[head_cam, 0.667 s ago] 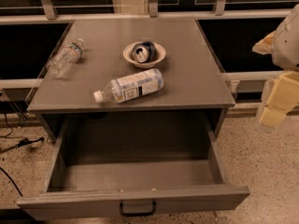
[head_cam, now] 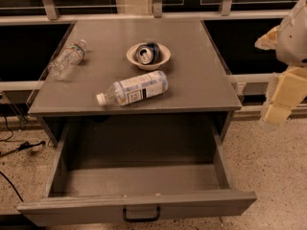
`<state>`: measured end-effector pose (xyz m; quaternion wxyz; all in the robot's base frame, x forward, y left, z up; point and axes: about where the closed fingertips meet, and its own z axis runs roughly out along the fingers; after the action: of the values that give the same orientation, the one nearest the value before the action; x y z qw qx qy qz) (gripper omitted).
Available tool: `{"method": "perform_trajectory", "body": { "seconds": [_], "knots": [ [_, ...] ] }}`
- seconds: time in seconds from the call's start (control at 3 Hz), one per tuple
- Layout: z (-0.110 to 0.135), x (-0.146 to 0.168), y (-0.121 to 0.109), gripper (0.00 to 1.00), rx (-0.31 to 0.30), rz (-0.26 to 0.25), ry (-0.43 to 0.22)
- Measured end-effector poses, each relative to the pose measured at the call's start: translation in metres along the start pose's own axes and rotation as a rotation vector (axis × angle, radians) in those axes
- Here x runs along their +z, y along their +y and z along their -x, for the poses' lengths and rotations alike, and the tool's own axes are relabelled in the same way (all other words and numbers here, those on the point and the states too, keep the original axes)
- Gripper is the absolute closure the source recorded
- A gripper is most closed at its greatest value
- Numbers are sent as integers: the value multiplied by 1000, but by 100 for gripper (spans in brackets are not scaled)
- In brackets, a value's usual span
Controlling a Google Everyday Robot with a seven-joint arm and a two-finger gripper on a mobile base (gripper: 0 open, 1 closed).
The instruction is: Place blue plastic bottle into top drawer
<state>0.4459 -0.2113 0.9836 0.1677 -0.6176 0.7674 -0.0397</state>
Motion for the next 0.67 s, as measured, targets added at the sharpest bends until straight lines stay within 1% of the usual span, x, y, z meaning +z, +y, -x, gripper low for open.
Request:
{"method": "perform_trajectory", "body": {
  "seconds": [0.33, 0.67],
  "knots": [
    [19, 3, -17, 0, -84, 6, -19],
    [45, 11, -40, 0, -173, 20, -45]
  ]
}}
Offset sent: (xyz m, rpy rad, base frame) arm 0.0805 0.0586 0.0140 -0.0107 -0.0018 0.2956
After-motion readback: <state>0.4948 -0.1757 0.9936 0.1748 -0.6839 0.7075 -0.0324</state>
